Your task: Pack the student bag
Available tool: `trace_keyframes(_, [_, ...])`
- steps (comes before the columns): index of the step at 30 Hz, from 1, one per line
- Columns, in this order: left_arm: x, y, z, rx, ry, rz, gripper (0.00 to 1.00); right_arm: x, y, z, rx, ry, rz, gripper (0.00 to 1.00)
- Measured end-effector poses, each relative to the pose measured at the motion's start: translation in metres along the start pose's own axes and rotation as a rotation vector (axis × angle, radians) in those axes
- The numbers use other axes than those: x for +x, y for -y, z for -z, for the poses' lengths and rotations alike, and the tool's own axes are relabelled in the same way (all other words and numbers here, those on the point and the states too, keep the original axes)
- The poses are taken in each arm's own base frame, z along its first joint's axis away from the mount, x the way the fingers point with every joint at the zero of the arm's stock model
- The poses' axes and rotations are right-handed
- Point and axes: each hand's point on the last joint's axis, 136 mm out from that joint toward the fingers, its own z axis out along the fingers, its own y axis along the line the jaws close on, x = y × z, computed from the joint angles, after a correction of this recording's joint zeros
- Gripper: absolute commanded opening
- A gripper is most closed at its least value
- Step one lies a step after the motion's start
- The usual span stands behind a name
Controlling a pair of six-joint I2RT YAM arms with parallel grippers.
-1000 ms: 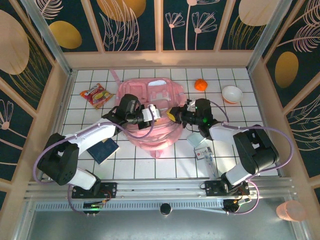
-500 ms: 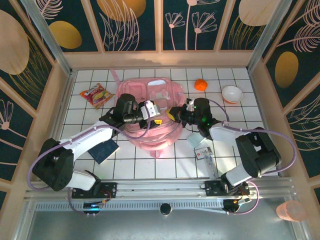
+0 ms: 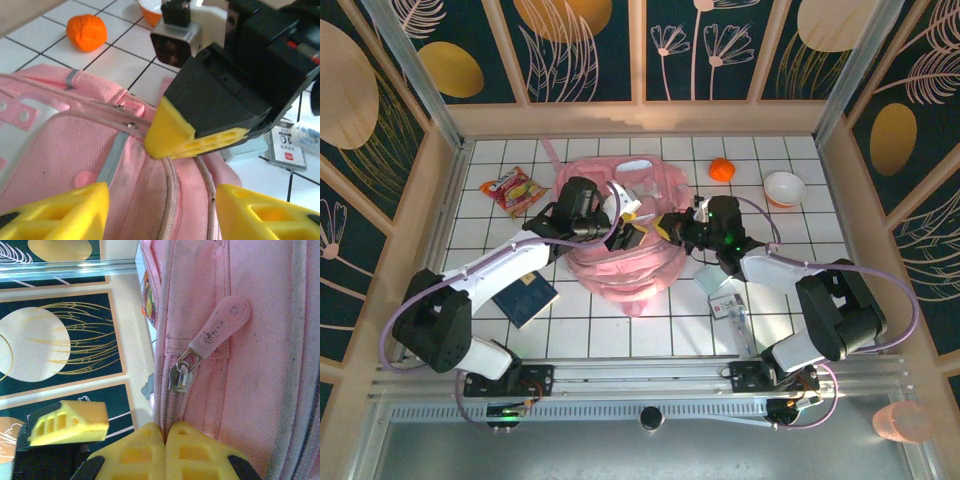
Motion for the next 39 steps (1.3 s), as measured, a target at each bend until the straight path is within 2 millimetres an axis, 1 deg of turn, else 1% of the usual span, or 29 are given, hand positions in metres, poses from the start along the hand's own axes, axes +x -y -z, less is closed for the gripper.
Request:
trace_keyframes(4, [0.005,-0.003,-0.003,-0.014,-0.018,0.040,0.48,0.000,0.000,0.000,0.001,0.003,0.008,0.00])
trace_keyframes(8, [0.011,-0.004,-0.007,-0.011,-0.034,0.051,0.48,0.000,0.000,-0.001,0.002,0.004,0.015,0.00])
trace_keyframes(14, [0.028,-0.001,-0.023,0.008,-0.091,0.054,0.53,0.001,0.000,-0.001,0.002,0.005,0.017,0.00])
trace_keyframes(15, [0.031,-0.001,-0.025,0.011,-0.103,0.048,0.52,0.001,0.000,-0.002,0.003,0.006,0.017,0.00])
trace_keyframes(16, [0.032,-0.001,-0.027,0.011,-0.110,0.044,0.49,0.001,0.000,-0.002,0.003,0.007,0.017,0.00])
trace_keyframes(17, [0.032,-0.001,-0.029,0.008,-0.116,0.039,0.43,0.001,0.000,-0.002,0.004,0.009,0.017,0.00])
trace_keyframes(20, [0.033,-0.008,-0.035,-0.008,-0.140,0.028,0.12,-0.002,0.001,-0.001,0.008,0.023,0.017,0.00])
trace_keyframes(21, [0.033,-0.009,-0.038,-0.005,-0.147,0.022,0.04,-0.004,0.002,-0.001,0.013,0.038,0.015,0.00])
trace_keyframes(22, [0.032,-0.009,-0.040,0.000,-0.153,0.017,0.00,-0.007,0.003,-0.001,0.018,0.050,0.013,0.00])
trace_keyframes(24, [0.031,-0.011,-0.045,0.006,-0.165,0.010,0.00,-0.011,0.006,0.000,0.029,0.070,0.010,0.00])
trace_keyframes(29, [0.031,-0.010,-0.046,0.014,-0.168,0.017,0.00,-0.012,0.007,0.001,0.039,0.082,0.021,0.00])
trace_keyframes(30, [0.030,-0.010,-0.046,0.013,-0.160,0.017,0.00,-0.012,0.006,0.002,0.041,0.083,0.031,0.04])
trace_keyframes(32, [0.029,-0.008,-0.042,0.006,-0.137,0.014,0.00,-0.010,0.005,0.004,0.044,0.079,0.040,0.26])
trace_keyframes(33, [0.028,-0.007,-0.039,-0.001,-0.124,0.013,0.00,-0.008,0.003,0.006,0.043,0.073,0.055,0.32])
trace_keyframes(35, [0.028,-0.006,-0.033,-0.016,-0.104,0.013,0.00,-0.005,-0.007,0.011,0.029,0.061,0.098,0.40])
trace_keyframes(36, [0.029,-0.006,-0.029,-0.028,-0.096,0.014,0.00,-0.005,-0.017,0.015,0.015,0.065,0.130,0.43])
trace_keyframes(39, [0.031,-0.006,-0.017,-0.054,-0.061,0.018,0.00,-0.014,-0.041,0.034,-0.014,0.108,0.228,0.45])
